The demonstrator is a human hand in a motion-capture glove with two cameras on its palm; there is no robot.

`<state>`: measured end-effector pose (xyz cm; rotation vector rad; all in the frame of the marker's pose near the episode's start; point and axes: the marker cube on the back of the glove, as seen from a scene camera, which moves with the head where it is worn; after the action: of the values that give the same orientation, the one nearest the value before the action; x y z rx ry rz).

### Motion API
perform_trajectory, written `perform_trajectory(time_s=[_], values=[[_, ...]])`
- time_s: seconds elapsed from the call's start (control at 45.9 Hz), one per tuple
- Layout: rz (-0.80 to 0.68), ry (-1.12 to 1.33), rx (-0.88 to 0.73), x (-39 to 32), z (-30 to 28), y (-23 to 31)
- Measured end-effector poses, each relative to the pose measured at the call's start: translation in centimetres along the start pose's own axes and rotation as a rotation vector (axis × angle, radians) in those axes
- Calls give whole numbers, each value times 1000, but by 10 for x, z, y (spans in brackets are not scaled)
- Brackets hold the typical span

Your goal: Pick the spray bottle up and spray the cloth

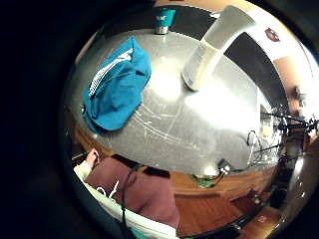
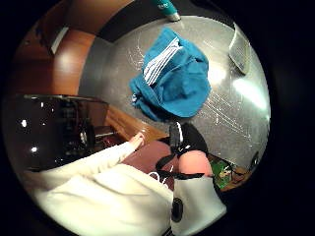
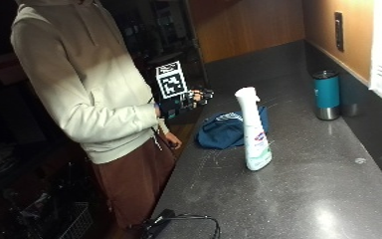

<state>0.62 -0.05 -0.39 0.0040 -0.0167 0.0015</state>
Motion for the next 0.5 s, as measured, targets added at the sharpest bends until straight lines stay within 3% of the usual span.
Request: perform_trajectory(time_s=[0.501], values=[[-1,-34,109,14,-11,4]])
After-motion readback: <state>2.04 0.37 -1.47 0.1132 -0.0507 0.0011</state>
